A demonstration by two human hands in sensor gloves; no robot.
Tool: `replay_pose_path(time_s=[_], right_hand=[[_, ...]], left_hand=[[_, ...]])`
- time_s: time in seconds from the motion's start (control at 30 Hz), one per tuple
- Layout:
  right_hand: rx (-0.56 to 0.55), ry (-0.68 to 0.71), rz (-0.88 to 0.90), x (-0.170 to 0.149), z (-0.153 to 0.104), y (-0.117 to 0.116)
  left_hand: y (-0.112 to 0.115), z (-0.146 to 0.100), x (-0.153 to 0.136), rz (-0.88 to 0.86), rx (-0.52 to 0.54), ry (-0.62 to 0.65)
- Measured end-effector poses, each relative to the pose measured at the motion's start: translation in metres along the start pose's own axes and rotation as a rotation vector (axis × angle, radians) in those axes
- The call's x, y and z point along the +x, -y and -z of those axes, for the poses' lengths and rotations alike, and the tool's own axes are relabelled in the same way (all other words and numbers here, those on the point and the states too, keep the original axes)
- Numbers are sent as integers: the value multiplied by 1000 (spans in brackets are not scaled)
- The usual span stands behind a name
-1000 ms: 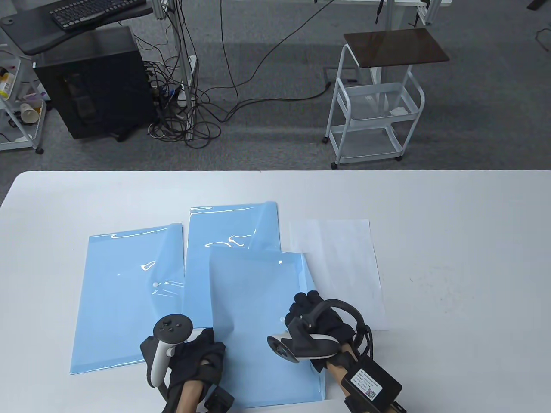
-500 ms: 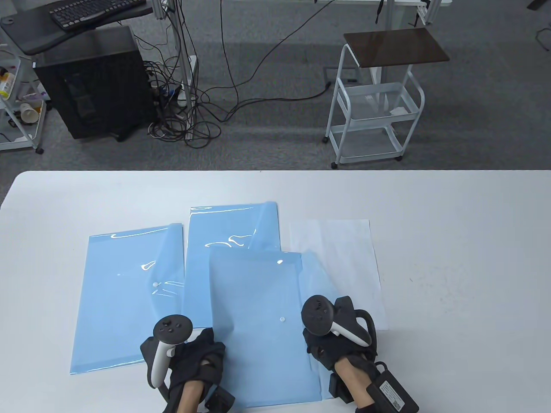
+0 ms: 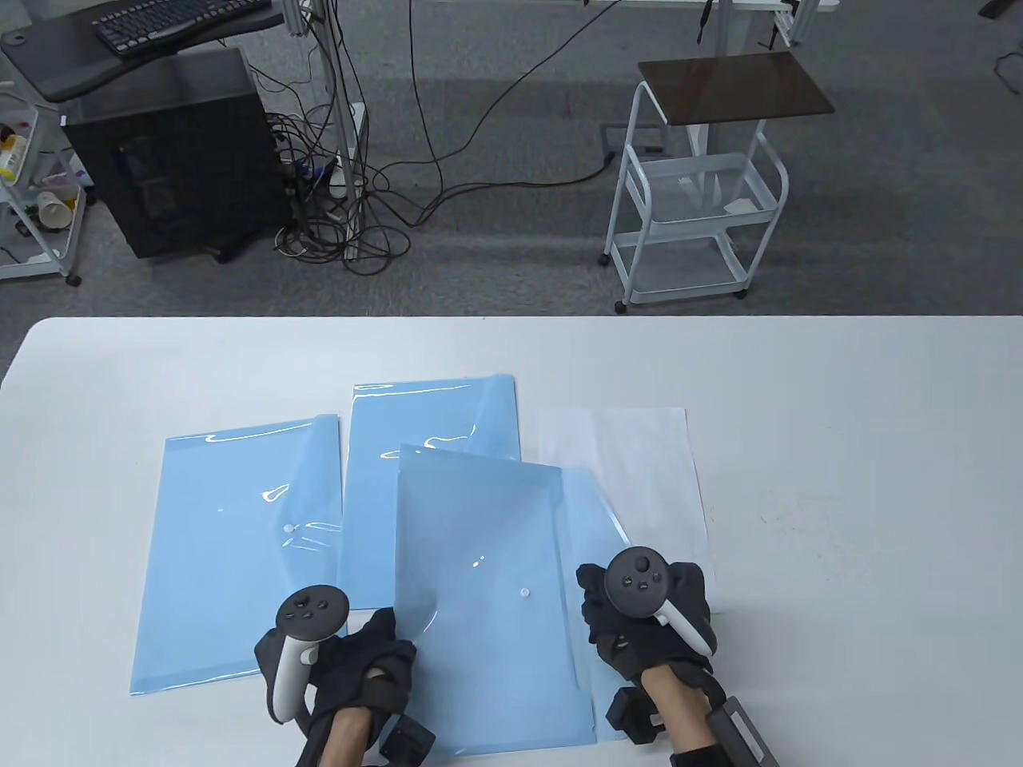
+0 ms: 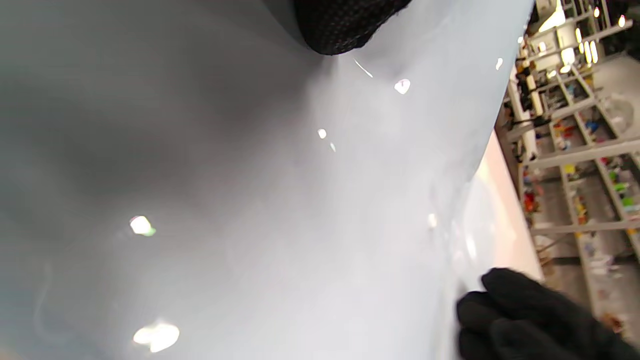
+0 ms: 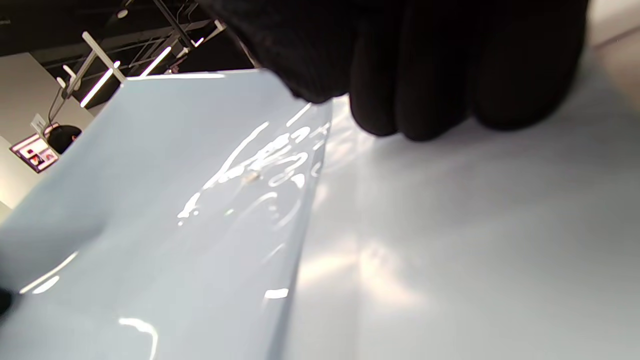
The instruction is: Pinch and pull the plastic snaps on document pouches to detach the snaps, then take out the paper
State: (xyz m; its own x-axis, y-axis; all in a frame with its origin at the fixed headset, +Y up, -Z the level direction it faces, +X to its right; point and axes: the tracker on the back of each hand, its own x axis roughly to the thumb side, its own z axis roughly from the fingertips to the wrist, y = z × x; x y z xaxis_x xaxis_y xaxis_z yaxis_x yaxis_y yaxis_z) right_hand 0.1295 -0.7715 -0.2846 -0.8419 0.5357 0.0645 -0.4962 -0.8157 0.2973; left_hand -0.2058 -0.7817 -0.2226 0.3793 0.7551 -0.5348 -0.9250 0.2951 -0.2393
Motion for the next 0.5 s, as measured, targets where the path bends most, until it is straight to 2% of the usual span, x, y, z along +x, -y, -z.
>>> replay_pose_path(time_s=[0.1, 0.2, 0.4, 0.5], right_hand=[[-23, 2, 16, -5, 0, 1], [-46, -2, -5, -7, 1, 2], [-116, -4, -257, -3, 3, -5], [-118, 3, -337, 2, 5, -10]], left_hand=[[-3, 0, -3, -121, -63, 22], [-3, 0, -4, -168, -101, 34], [4, 4, -5, -254, -192, 47], [5, 4, -4, -255, -202, 50]])
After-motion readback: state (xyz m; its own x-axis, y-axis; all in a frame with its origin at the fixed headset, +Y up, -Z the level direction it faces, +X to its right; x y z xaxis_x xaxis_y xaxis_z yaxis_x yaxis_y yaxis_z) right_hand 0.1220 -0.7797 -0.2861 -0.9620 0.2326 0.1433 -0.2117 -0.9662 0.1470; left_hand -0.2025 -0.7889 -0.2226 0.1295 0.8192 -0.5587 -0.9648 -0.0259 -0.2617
